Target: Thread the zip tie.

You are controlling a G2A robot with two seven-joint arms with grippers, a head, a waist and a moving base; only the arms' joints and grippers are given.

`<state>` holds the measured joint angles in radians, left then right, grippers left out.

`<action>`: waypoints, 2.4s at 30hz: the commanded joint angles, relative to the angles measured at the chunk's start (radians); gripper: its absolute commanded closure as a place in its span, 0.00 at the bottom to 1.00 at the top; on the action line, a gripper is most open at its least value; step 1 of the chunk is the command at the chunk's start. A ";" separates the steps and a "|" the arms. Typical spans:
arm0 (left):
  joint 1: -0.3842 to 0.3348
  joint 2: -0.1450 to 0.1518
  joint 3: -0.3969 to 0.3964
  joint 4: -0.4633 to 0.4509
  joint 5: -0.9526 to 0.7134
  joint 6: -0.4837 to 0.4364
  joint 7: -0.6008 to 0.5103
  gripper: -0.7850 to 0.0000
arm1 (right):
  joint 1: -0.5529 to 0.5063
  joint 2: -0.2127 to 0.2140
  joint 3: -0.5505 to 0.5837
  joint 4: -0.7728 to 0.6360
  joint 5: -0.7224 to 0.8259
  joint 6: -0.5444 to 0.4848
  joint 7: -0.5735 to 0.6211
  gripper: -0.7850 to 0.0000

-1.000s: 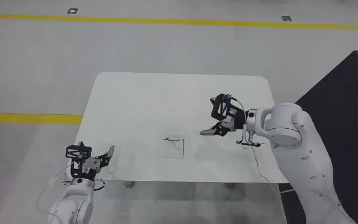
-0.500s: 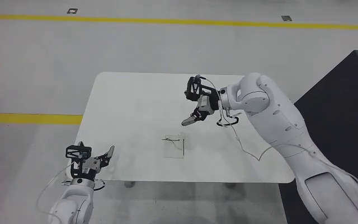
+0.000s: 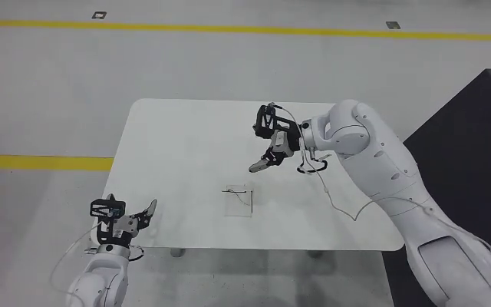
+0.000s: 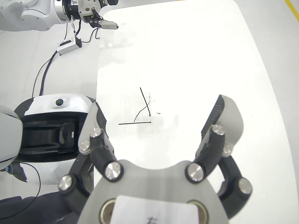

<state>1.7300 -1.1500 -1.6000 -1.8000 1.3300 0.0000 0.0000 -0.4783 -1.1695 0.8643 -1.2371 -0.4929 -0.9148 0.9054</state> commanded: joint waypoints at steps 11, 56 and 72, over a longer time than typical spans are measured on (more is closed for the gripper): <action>0.000 0.000 0.000 0.000 0.000 0.000 0.000 0.00 | 0.054 -0.040 -0.162 0.009 0.037 -0.057 -0.057 0.00; 0.000 0.000 0.000 0.000 0.000 0.000 0.000 0.00 | 0.250 -0.143 -0.661 0.124 -0.059 0.076 0.051 0.59; 0.000 0.000 0.000 0.000 0.000 0.000 0.000 0.00 | 0.229 -0.232 -0.676 0.340 -0.198 -0.028 -0.130 0.64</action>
<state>1.7300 -1.1500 -1.6000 -1.8000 1.3300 0.0000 0.0000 -0.2518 -1.3965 0.1870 -0.9094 -0.6859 -0.9428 0.7841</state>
